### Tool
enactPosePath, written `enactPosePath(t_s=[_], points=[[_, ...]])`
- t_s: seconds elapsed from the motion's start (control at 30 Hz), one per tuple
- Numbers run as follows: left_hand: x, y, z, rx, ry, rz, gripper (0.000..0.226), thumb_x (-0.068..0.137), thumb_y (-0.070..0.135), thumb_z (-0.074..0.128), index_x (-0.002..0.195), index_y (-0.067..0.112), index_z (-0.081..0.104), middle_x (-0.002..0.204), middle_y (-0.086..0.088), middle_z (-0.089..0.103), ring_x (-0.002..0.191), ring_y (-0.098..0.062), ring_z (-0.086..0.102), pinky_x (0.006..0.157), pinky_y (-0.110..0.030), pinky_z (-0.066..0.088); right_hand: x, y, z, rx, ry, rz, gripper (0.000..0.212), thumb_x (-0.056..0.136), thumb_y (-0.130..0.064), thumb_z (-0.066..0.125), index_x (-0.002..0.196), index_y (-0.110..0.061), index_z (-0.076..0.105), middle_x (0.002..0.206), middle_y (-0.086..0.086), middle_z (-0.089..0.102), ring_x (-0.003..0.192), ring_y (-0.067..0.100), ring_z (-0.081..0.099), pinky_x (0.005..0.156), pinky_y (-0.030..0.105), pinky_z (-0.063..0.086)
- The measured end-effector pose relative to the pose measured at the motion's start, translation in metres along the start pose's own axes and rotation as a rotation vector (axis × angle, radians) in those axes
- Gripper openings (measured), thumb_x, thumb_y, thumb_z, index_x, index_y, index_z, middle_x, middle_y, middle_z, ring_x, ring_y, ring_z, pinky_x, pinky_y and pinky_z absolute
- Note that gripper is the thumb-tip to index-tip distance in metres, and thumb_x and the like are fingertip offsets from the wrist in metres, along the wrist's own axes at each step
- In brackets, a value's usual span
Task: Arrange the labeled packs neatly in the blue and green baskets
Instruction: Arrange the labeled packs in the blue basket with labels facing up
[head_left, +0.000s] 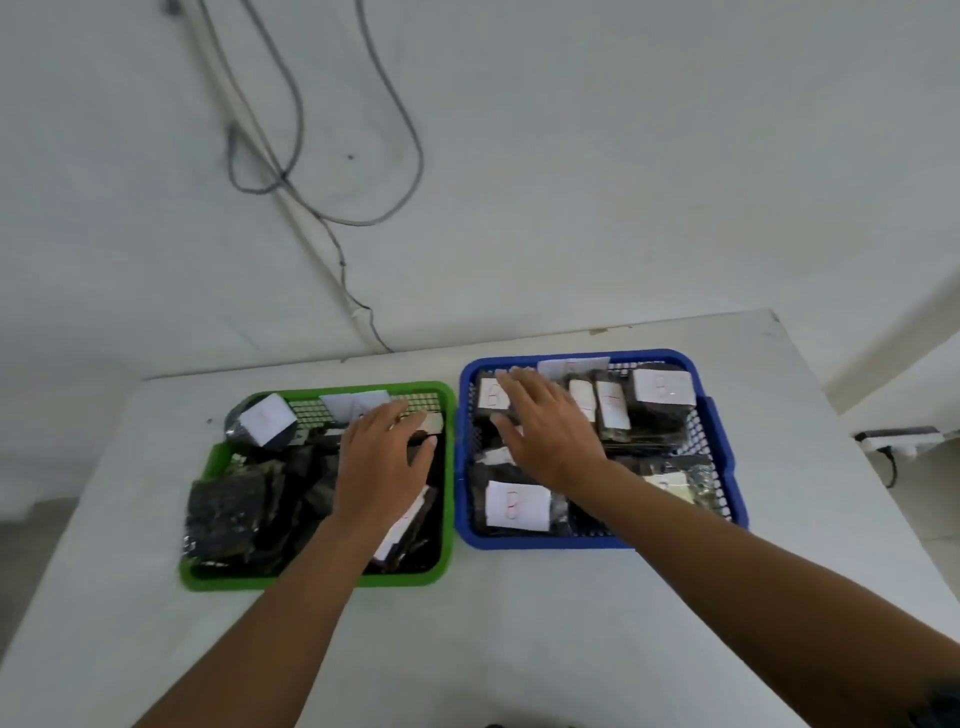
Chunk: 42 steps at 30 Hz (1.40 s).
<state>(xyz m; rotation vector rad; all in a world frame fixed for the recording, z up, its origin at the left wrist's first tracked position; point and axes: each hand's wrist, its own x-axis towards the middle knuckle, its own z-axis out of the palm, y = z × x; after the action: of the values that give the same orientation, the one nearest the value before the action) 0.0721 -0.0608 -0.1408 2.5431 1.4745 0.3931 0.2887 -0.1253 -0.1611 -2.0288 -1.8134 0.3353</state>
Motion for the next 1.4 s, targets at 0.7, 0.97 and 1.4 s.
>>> enactPosePath(t_s=[0.7,0.97,1.4], points=[[-0.082,-0.183,-0.032,0.075,-0.064,-0.072,0.042,0.093,0.025,0.064,0.134,0.015,0.062,0.148,-0.007,0.05,0.142,-0.026,0.04,0.114,-0.049,0.035,0.025,-0.169,0.111,0.094,-0.351,0.021,0.065,0.102,-0.04,0.048,0.157,-0.017,0.024,0.162,0.004,0.03,0.146,0.026,0.032,0.115,0.043,0.035],[-0.083,-0.191,-0.025,0.007,-0.022,-0.034,0.042,0.094,0.026,0.063,0.135,0.017,0.062,0.149,-0.006,0.049,0.142,-0.026,0.039,0.113,-0.046,0.036,0.041,-0.178,0.125,0.3,-0.23,0.325,0.062,0.089,-0.028,0.073,0.145,-0.017,0.048,0.138,0.006,0.055,0.124,0.025,0.053,0.103,0.037,0.046],[-0.047,-0.158,-0.027,-0.431,0.137,0.121,0.028,0.091,0.021,0.07,0.119,0.017,0.071,0.113,0.006,0.072,0.1,0.004,0.061,0.09,-0.016,0.053,0.054,-0.162,0.075,1.232,-0.382,0.815,0.022,0.09,-0.023,0.072,0.101,-0.004,0.07,0.088,0.008,0.068,0.063,0.013,0.065,0.055,0.025,0.054]])
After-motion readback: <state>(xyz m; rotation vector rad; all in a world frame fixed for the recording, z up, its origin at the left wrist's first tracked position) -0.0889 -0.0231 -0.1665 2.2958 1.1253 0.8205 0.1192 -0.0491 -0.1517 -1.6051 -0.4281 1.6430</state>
